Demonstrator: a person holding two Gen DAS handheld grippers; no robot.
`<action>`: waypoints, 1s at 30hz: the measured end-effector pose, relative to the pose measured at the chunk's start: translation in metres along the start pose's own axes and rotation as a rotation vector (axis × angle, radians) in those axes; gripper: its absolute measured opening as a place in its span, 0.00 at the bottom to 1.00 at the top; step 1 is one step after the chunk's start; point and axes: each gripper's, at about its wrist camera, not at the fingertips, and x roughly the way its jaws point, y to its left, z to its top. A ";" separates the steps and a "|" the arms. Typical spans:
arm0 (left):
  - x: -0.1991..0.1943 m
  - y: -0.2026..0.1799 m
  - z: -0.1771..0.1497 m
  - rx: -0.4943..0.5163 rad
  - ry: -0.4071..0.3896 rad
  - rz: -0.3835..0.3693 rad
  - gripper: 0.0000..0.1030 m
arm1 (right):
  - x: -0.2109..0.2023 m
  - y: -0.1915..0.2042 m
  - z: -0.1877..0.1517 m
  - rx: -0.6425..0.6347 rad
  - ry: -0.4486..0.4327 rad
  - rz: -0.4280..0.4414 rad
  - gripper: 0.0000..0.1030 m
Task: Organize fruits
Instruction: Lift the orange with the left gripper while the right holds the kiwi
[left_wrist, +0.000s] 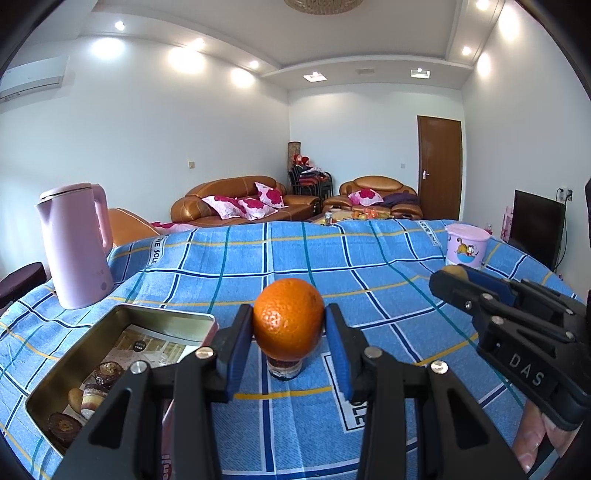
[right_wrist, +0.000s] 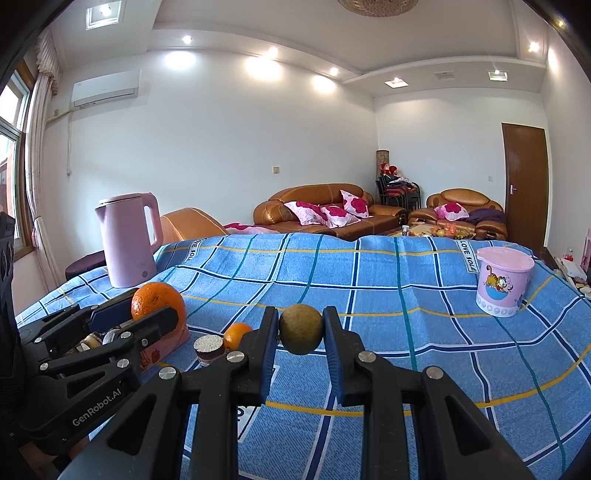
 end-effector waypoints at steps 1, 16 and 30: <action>0.000 0.000 0.000 0.000 -0.002 0.000 0.40 | 0.000 0.000 0.000 0.000 -0.001 0.000 0.26; -0.006 -0.001 0.000 0.005 -0.033 0.012 0.40 | -0.003 0.000 0.000 -0.001 -0.024 -0.005 0.26; -0.014 -0.003 0.001 0.011 -0.070 0.025 0.40 | -0.008 0.001 -0.001 0.010 -0.037 -0.001 0.26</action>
